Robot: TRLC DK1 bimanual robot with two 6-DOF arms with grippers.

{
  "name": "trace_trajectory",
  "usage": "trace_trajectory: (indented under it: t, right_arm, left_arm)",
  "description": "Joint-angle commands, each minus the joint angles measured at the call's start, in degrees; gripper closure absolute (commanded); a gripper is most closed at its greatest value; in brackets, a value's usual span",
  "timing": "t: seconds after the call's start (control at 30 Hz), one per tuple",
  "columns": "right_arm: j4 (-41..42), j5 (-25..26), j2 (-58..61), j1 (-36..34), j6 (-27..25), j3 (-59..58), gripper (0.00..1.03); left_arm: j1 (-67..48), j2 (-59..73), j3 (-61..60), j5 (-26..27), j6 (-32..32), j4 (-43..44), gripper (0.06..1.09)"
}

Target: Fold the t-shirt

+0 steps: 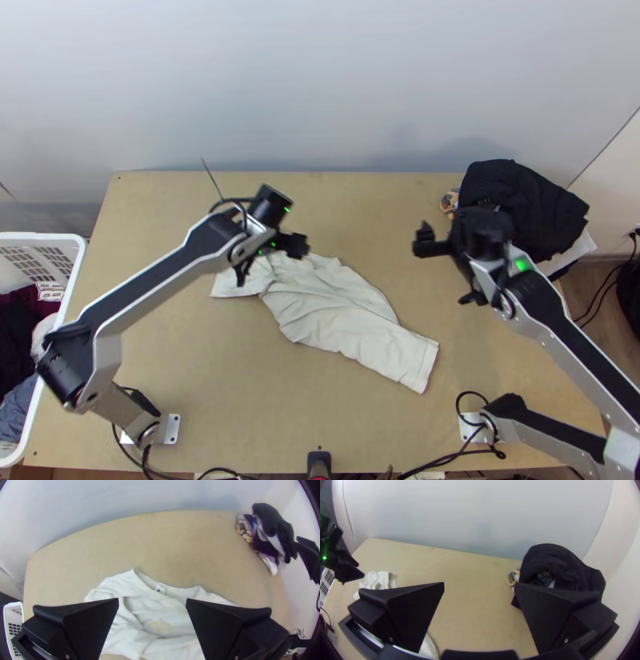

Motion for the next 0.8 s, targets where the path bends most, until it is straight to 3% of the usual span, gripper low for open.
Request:
trace_trajectory:
  t: [0.0, 0.53, 0.6, 0.67, 0.77]
  right_arm:
    - [-5.1, -4.6, 8.5, 4.4, 6.7, 7.9, 0.05]
    - [-5.9, -7.2, 26.3, 9.9, 10.2, 19.2, 0.05]
    - [-6.2, -9.0, 27.2, 10.0, 11.7, 20.1, 0.05]
    - [-7.3, -13.9, 28.2, 8.3, 15.0, 21.8, 0.05]
    - [-8.1, -16.0, 30.1, 6.8, 15.8, 23.4, 0.05]
  left_arm:
    - [10.7, 5.6, -1.8, 0.1, 3.7, 4.9, 0.11]
    - [14.1, 19.8, 3.8, 2.1, 6.3, 7.0, 0.15]
    - [14.1, 20.8, 3.9, 2.1, 6.4, 7.0, 0.15]
    - [14.2, 21.6, 4.3, 2.2, 6.6, 6.9, 0.15]
    - [14.3, 21.8, 4.4, 3.7, 6.6, 6.7, 0.2]
